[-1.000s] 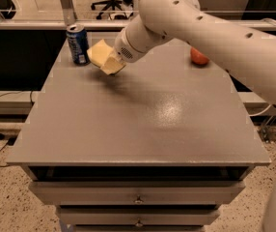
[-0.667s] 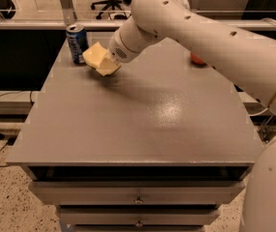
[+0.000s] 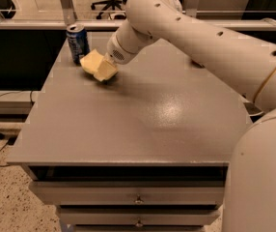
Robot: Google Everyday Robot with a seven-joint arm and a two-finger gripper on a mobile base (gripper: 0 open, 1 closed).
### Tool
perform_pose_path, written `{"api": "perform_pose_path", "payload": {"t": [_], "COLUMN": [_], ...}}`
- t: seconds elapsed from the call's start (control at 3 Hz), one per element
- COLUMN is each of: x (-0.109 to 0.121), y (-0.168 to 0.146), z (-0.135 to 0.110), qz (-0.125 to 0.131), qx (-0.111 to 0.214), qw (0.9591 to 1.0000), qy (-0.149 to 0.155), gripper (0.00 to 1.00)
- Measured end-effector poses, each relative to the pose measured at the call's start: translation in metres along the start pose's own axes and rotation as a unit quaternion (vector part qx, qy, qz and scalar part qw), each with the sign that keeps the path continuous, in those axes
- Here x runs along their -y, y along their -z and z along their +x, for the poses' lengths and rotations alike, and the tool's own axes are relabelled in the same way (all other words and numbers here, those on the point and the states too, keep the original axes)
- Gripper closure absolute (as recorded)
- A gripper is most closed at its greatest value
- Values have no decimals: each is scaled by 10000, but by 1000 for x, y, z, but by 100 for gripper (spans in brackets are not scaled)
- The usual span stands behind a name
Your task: Move sponge near pepsi can
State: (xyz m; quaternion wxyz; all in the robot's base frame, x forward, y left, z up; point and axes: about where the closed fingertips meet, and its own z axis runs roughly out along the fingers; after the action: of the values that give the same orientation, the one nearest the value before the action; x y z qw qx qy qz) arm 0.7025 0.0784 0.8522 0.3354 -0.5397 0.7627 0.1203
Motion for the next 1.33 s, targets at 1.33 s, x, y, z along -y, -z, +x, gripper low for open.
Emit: {"api": "perform_pose_path", "payload": {"t": [1.33], "x": [-25], "y": [38], "z": [-23], "qz": [-100], "qx": [947], "qw": [9954], "qy": [64], "gripper": [0]}}
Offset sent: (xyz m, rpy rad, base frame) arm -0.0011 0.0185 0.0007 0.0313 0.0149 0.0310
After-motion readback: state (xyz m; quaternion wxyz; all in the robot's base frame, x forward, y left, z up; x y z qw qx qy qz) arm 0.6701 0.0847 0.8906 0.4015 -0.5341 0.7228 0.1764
